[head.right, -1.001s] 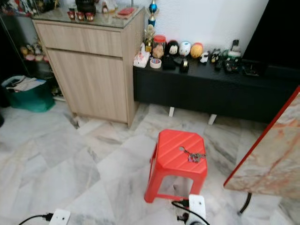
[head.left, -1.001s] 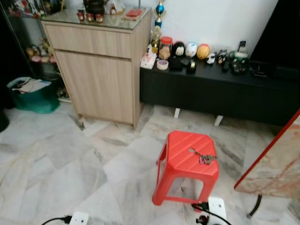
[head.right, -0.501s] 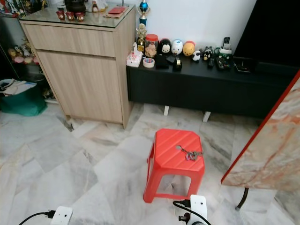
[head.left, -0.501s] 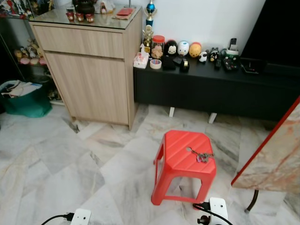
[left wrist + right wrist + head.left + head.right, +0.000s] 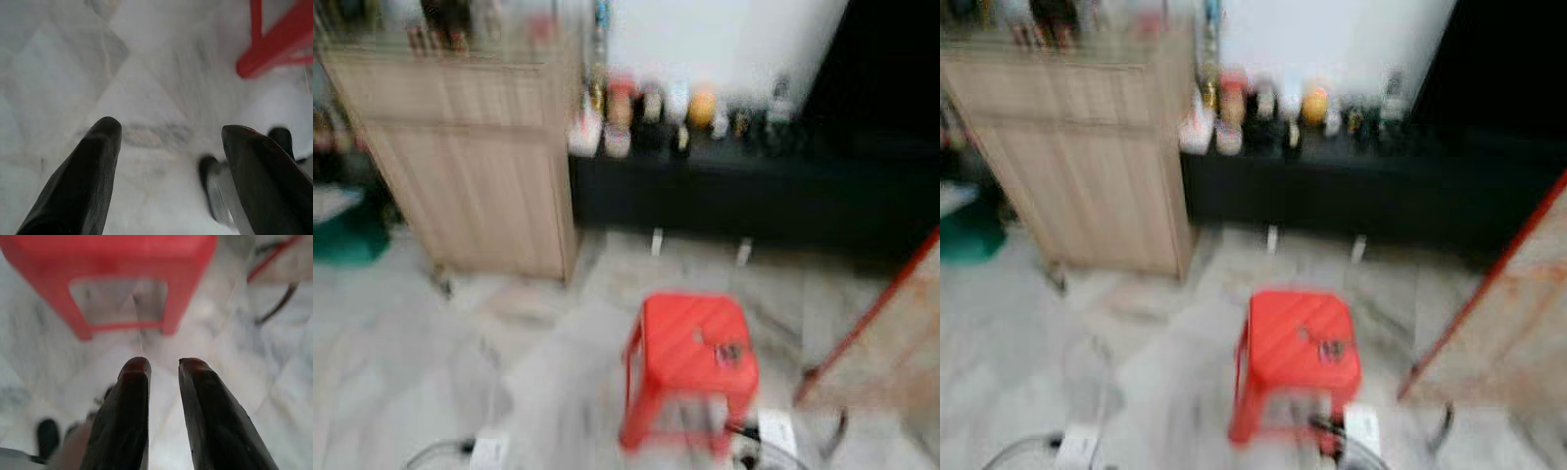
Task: Hang keys on a hook
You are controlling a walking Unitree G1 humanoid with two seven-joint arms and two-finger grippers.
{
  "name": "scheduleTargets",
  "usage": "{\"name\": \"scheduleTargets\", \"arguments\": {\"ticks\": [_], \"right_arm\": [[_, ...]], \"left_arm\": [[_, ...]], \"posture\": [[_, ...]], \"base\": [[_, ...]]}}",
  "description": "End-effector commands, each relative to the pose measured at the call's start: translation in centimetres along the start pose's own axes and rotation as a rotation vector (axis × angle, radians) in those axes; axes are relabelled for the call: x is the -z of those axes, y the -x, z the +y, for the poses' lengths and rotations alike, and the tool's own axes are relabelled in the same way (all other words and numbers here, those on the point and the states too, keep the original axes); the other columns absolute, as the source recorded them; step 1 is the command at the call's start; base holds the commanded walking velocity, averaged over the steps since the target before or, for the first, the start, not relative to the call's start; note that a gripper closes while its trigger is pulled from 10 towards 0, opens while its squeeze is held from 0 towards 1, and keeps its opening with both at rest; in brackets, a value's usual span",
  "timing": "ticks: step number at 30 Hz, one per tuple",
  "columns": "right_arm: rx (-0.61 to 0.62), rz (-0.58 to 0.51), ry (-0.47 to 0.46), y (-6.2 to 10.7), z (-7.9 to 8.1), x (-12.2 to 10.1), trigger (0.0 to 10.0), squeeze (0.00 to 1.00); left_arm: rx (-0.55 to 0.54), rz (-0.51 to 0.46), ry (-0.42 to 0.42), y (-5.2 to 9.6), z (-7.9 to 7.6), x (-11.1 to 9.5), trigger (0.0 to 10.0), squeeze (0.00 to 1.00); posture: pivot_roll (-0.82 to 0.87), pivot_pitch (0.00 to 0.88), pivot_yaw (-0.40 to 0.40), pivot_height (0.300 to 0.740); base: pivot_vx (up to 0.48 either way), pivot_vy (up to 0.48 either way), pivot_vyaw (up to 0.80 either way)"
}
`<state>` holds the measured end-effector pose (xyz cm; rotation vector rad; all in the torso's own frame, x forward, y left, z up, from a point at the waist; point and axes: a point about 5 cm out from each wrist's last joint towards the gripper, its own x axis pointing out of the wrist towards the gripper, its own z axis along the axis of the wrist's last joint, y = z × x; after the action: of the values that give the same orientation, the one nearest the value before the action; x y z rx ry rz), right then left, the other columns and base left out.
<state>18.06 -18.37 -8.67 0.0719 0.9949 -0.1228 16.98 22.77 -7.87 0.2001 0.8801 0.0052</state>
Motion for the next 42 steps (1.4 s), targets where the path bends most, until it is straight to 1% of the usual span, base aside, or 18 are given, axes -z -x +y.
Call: {"name": "scheduleTargets", "arguments": {"ticks": [1, 3, 6, 10, 16, 31, 35, 36, 38, 40, 42], "right_arm": [[-0.008, 0.005, -0.024, 0.0, 0.5, 0.1, 10.0, 0.0], [-0.009, 0.005, -0.024, 0.0, 0.5, 0.1, 10.0, 0.0], [-0.018, 0.007, -0.039, 0.0, 0.6, 0.2, 10.0, 0.0], [-0.016, -0.011, -0.022, 0.0, 0.6, 0.0, 10.0, 0.0], [-0.015, -0.01, -0.032, 0.0, 0.6, 0.0, 10.0, 0.0], [-0.016, -0.015, -0.032, 0.0, 0.6, 0.0, 10.0, 0.0], [-0.015, -0.017, -0.029, 0.0, 0.6, -0.1, 10.0, 0.0], [-0.014, -0.025, -0.031, 0.0, 0.6, -0.1, 10.0, 0.0], [-0.012, -0.053, -0.038, 0.0, 0.5, -0.3, 10.0, 0.0], [-0.013, -0.066, -0.043, 0.0, 0.5, -0.4, 10.0, 0.0], [-0.017, -0.09, -0.04, 0.1, 0.5, -0.5, 10.0, 0.0]], "left_arm": [[-0.009, 0.036, 0.014, 0.3, 0.4, 1.1, 10.0, 0.0], [-0.009, 0.036, 0.013, 0.3, 0.4, 1.1, 10.0, 0.0], [-0.017, 0.036, 0.006, 0.3, 0.5, 1.1, 10.0, 0.0], [-0.021, 0.035, 0.003, 0.3, 0.5, 1.1, 10.0, 0.0], [-0.023, 0.032, -0.006, 0.4, 0.5, 1.1, 10.0, 0.0], [-0.027, 0.047, -0.006, 0.5, 0.7, 1.5, 10.0, 0.0], [-0.037, 0.037, -0.004, 0.5, 0.8, 1.4, 10.0, 0.0], [-0.045, 0.016, -0.004, 0.4, 1.0, 1.0, 10.0, 0.0], [-0.075, -0.07, 0.0, 0.1, 1.7, -0.9, 10.0, 0.0], [-0.086, -0.11, 0.008, 0.0, 1.9, -1.7, 10.0, 0.0], [-0.113, -0.198, 0.018, -0.1, 2.6, -3.5, 10.0, 0.0]], "posture": [[0.08, 0.0, -0.053, 0.74], [0.08, 0.0, -0.053, 0.74], [0.08, 0.0, -0.053, 0.74], [0.08, 0.0, -0.054, 0.74], [0.08, 0.0, -0.056, 0.74], [0.08, 0.0, -0.058, 0.74], [0.08, 0.0, -0.058, 0.74], [0.08, 0.0, -0.059, 0.74], [0.08, 0.0, -0.061, 0.74], [0.08, 0.0, -0.061, 0.74], [0.08, 0.0, -0.065, 0.74]], "base": [[0.371, 0.0, 0.0], [0.375, 0.0, 0.0], [0.346, 0.0, -0.8], [0.0, 0.0, -0.2], [0.0, 0.0, 0.0], [0.0, -0.445, 0.0], [0.0, -0.29, 0.0], [0.0, 0.0, 0.0], [0.0, 0.0, 0.0], [0.0, 0.0, 0.0], [0.0, 0.0, 0.0]]}}
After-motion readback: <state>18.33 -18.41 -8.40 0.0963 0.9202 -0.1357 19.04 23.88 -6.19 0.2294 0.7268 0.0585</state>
